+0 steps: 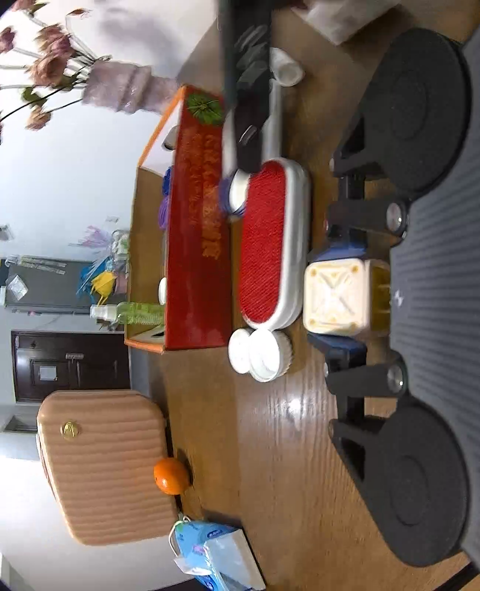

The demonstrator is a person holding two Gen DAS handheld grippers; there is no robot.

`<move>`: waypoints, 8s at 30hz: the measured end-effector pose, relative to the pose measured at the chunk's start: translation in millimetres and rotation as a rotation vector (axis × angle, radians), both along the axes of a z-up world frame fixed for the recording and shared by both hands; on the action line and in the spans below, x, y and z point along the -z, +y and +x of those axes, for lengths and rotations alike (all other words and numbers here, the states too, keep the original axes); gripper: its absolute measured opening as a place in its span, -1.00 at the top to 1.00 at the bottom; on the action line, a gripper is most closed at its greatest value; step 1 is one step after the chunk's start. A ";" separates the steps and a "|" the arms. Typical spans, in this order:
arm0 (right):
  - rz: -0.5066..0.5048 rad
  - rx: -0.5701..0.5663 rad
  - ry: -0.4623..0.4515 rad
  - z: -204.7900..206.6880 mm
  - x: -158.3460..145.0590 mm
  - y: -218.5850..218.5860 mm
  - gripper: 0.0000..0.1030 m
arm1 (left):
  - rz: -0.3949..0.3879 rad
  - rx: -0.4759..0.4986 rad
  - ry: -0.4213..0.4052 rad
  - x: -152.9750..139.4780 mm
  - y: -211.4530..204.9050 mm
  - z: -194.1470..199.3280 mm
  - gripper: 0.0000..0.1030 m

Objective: Organize rigid objects
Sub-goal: 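Grasp the white plug adapter with the left tool while the right tool grasps the white tape roll, then place the plug adapter and tape roll into the cardboard box with both tools, then move both tools back toward the remaining items on the table, then grasp the purple-rimmed white lid with the right tool while the left tool grasps a white round cap, then carry the lid and cap over the box and open both tools, then move both tools back toward the red lint brush on the table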

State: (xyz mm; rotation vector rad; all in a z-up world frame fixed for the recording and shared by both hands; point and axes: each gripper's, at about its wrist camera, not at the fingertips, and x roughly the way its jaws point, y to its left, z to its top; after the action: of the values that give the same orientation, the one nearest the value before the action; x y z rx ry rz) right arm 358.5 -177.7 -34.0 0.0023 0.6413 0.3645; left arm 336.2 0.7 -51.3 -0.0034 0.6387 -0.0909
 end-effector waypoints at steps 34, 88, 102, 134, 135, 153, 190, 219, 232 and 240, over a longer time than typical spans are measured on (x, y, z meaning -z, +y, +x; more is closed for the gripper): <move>-0.105 -0.060 -0.045 -135.0 26.8 -17.7 0.19 | -0.095 0.180 0.072 -7.7 -14.6 -119.1 0.25; 0.097 0.010 -0.085 -64.3 -92.0 -103.0 -0.92 | 0.002 0.095 -0.197 -101.4 42.7 -99.9 -1.00; -0.003 0.152 -0.107 -183.9 -20.5 -74.4 -0.93 | 0.017 0.027 -0.175 -61.9 42.7 -192.0 -1.00; -0.003 0.116 -0.059 -6.8 -7.1 -49.7 -0.76 | -0.051 -0.045 -0.037 -37.9 51.7 11.2 -0.92; 0.006 0.114 -0.049 5.9 -7.4 -47.5 -0.75 | -0.049 -0.038 -0.037 -39.0 52.5 18.9 -0.92; -0.043 0.064 0.092 107.6 26.9 12.2 -0.52 | -0.074 0.018 0.113 -2.9 71.6 98.3 0.02; -0.074 0.026 -0.091 37.6 -64.3 -66.1 -0.28 | -0.223 0.147 0.018 -98.3 4.1 72.7 0.71; -0.152 0.078 0.032 207.8 -77.4 -83.9 -0.38 | -0.080 0.155 0.084 -104.8 -18.5 222.3 0.16; -0.029 -0.027 -0.105 -33.2 -101.1 -95.3 -0.48 | 0.055 0.112 -0.230 -131.7 14.1 -20.5 0.04; 0.003 0.023 -0.142 -155.8 -71.4 -84.5 -0.44 | -0.013 0.121 -0.228 -105.8 17.6 -140.1 -0.08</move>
State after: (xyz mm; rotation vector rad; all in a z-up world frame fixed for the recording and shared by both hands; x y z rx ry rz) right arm 202.6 -262.2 37.3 -0.0129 0.5002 0.3401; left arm 196.1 18.3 54.5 0.0324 0.4104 -0.2094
